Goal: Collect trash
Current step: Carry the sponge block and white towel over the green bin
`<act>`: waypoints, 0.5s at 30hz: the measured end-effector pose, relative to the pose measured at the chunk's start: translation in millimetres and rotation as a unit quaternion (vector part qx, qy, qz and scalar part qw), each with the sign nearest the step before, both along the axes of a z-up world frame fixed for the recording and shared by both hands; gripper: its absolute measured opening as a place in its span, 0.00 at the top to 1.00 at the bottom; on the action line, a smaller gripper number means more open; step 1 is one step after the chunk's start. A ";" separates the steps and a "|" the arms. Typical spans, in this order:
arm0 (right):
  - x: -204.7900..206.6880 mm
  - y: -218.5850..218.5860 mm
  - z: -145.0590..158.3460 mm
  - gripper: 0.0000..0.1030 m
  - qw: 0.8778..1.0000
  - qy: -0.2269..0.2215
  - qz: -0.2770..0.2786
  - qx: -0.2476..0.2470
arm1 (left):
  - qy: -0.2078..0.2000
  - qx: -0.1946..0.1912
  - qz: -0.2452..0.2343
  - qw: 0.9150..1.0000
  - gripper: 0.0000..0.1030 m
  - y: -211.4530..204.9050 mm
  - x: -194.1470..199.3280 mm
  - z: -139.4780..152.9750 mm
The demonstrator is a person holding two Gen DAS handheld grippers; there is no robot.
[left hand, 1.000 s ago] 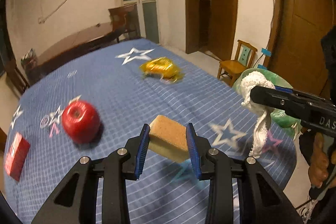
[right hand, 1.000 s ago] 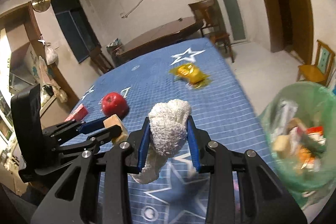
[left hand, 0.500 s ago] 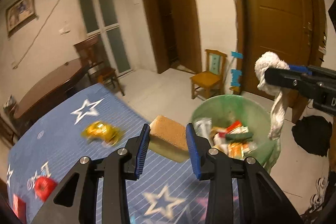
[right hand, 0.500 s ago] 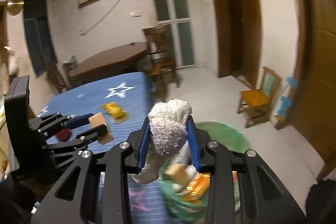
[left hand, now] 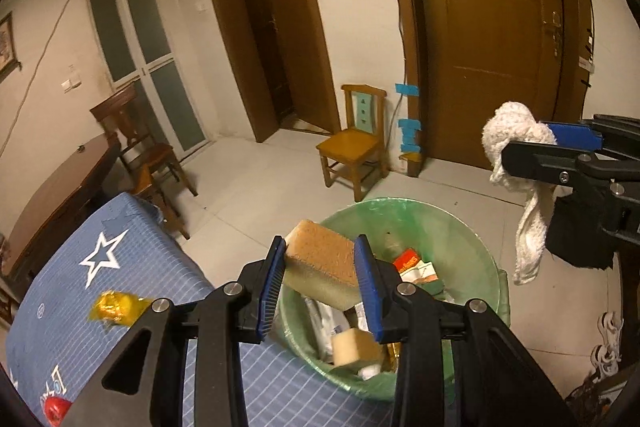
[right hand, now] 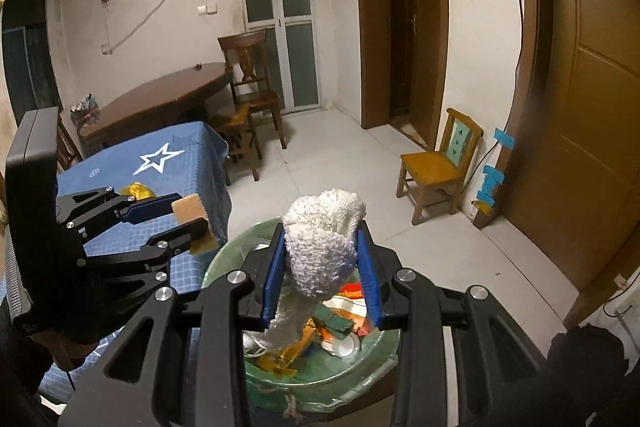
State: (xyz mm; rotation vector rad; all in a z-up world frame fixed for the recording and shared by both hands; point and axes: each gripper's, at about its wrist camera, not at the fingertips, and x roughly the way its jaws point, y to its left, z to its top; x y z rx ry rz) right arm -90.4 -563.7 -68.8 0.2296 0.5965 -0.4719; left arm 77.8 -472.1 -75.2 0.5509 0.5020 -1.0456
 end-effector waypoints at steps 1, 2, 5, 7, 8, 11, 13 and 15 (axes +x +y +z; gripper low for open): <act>1.8 -0.5 -0.9 0.69 1.000 0.003 0.000 0.001 | 0.006 0.003 -0.005 1.000 0.64 -4.0 0.2 -3.1; 3.6 -2.2 -3.2 0.69 1.000 0.007 -0.001 0.001 | 0.013 0.005 -0.010 1.000 0.64 -7.5 0.2 -6.4; 6.8 -2.3 -6.4 0.69 1.000 0.015 -0.001 0.004 | 0.027 0.013 -0.021 0.999 0.64 -13.3 3.7 -15.7; 8.4 -3.0 -8.8 0.69 1.000 0.019 -0.001 0.006 | 0.033 0.016 -0.021 0.999 0.64 -13.4 8.0 -21.9; 9.6 -3.3 -10.9 0.69 1.000 0.021 -0.001 0.007 | 0.037 0.018 -0.022 0.999 0.64 -13.0 10.9 -25.0; 13.9 -3.3 -13.8 0.69 1.000 0.025 0.000 0.011 | 0.046 0.019 -0.023 0.999 0.64 -14.3 17.6 -29.8; 14.7 -2.8 -14.6 0.69 1.000 0.025 0.001 0.014 | 0.046 0.019 -0.024 0.998 0.64 -14.7 20.1 -32.4; 17.4 -3.6 -16.8 0.69 1.000 0.027 0.002 0.015 | 0.047 0.020 -0.025 0.998 0.64 -14.6 22.1 -34.4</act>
